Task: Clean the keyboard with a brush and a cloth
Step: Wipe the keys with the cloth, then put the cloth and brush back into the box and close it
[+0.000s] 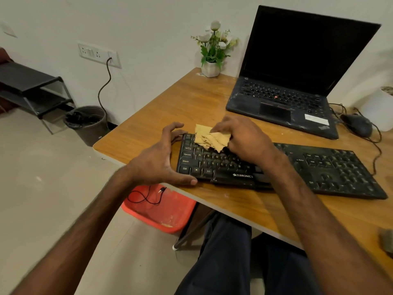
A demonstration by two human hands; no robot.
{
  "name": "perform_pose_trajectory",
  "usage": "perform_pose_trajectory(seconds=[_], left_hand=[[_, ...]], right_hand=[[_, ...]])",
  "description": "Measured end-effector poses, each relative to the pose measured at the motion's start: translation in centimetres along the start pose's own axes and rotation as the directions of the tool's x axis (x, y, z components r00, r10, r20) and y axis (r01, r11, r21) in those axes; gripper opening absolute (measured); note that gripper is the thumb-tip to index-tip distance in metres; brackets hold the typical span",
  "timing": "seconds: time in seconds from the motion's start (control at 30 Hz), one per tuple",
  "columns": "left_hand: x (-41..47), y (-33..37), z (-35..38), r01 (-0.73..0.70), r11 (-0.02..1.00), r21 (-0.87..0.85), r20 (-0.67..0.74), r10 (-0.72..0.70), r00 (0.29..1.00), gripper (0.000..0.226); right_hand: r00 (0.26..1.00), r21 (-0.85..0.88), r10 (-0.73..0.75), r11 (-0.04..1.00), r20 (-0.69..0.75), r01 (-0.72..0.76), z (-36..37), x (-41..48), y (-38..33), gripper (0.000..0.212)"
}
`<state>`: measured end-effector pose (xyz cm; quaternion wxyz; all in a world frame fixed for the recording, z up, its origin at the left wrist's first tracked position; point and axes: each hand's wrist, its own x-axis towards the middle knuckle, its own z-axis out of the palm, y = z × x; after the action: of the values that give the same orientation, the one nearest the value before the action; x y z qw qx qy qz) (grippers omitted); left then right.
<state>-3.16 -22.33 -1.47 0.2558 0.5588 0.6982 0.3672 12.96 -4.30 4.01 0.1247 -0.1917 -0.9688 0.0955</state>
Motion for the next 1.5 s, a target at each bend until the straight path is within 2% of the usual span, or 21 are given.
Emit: perform_pose_trajectory(seconds=[0.13, 0.23, 0.33, 0.4, 0.47, 0.5, 0.57, 0.7, 0.83, 0.97, 1.03, 1.1, 1.17, 1.23, 1.27, 1.3, 1.33, 1.4, 1.5], left_hand=[[-0.1, 0.0, 0.1, -0.009, 1.0, 0.015, -0.014, 0.009, 1.0, 0.136], [-0.1, -0.2, 0.0, -0.004, 0.999, 0.034, -0.023, 0.005, 1.0, 0.135], [0.0, -0.3, 0.0, -0.004, 0.999, 0.038, -0.026, 0.005, 1.0, 0.133], [0.0, -0.3, 0.0, -0.008, 0.999, 0.037, -0.022, 0.008, 1.0, 0.133], [0.0, -0.3, 0.1, -0.014, 0.999, 0.033, -0.018, 0.014, 1.0, 0.133], [-0.1, -0.2, 0.1, -0.014, 0.999, 0.031, -0.014, 0.015, 1.0, 0.133], [-0.1, -0.1, 0.2, -0.013, 0.999, 0.029, -0.015, 0.014, 1.0, 0.134], [-0.3, 0.3, 0.4, -0.01, 0.999, 0.034, -0.022, 0.01, 1.0, 0.134], [-0.3, 0.4, 0.6, -0.004, 0.999, 0.041, -0.025, 0.005, 1.0, 0.132], [-0.3, 0.5, 0.4, 0.004, 0.999, 0.037, -0.014, -0.003, 1.0, 0.132], [-0.3, 0.5, 0.3, -0.005, 1.0, 0.008, -0.018, 0.005, 1.0, 0.13], [-0.2, 0.2, 0.1, -0.004, 1.0, -0.023, -0.026, 0.003, 1.0, 0.125], [-0.2, -0.2, -0.1, 0.004, 0.998, -0.063, -0.052, -0.008, 0.999, 0.121], [-0.5, 0.1, -0.2, -0.004, 0.992, -0.128, -0.142, -0.015, 0.99, 0.121], [-0.7, 0.6, 0.0, -0.038, 0.988, -0.15, -0.217, 0.005, 0.976, 0.117], [-0.9, 1.5, 0.3, -0.103, 0.983, -0.154, -0.298, 0.053, 0.953, 0.109], [-1.1, 2.5, 0.9, -0.176, 0.973, -0.152, -0.368, 0.11, 0.923, 0.098], [-1.3, 5.3, 2.8, -0.275, 0.947, -0.166, -0.442, 0.178, 0.879, 0.074], [-0.9, 10.1, 6.3, -0.272, 0.94, -0.208, -0.399, 0.172, 0.901, 0.052]], right_hand=[[0.997, -0.002, -0.07, 0.998, 0.019, 0.07, 0.6, -1.6, -3.0, 0.046], [0.999, 0.022, -0.018, 1.0, 0.034, 0.017, -0.2, -3.5, -1.8, 0.054], [0.995, -0.031, 0.094, 0.995, 0.041, -0.093, -2.2, -5.2, 1.8, 0.04], [0.974, -0.042, 0.206, 0.977, -0.098, -0.211, -3.7, -6.6, 3.8, 0.037], [0.892, 0.001, 0.358, 0.928, -0.275, -0.372, -4.9, -8.0, 5.6, 0.04], [0.845, -0.002, 0.436, 0.889, -0.309, -0.458, -5.3, -8.7, 6.3, 0.041], [0.795, -0.067, 0.541, 0.814, -0.275, -0.577, -5.3, -9.5, 6.6, 0.039], [0.827, -0.121, 0.521, 0.826, -0.208, -0.551, -3.9, -10.0, 3.5, 0.04], [0.848, -0.075, 0.505, 0.85, -0.161, -0.521, -2.9, -10.0, 0.2, 0.039], [0.885, 0.071, 0.459, 0.888, -0.073, -0.455, -2.3, -10.0, -1.2, 0.043], [0.882, 0.26, 0.467, 0.862, -0.069, -0.436, -2.7, -10.0, -0.5, 0.037], [0.844, 0.51, 0.528, 0.753, -0.091, -0.416, -3.5, -10.4, 0.7, 0.032], [0.786, 0.743, 0.615, 0.554, -0.062, -0.375, -4.3, -11.3, 1.4, 0.032], [0.737, 0.927, 0.671, 0.22, 0.081, -0.303, -4.9, -12.2, 1.6, 0.031], [0.732, 0.968, 0.662, 0.034, 0.164, -0.248, -5.0, -12.7, 1.6, 0.03], [0.733, 0.975, 0.644, -0.106, 0.218, -0.197, -5.1, -13.2, 1.7, 0.029], [0.734, 0.969, 0.633, -0.181, 0.245, -0.168, -5.2, -13.7, 1.7, 0.029], [0.736, 0.961, 0.628, -0.248, 0.255, -0.122, -5.3, -14.7, 2.0, 0.032], [0.757, 0.951, 0.608, -0.303, 0.24, -0.058, -5.4, -16.1, 2.2, 0.033]])
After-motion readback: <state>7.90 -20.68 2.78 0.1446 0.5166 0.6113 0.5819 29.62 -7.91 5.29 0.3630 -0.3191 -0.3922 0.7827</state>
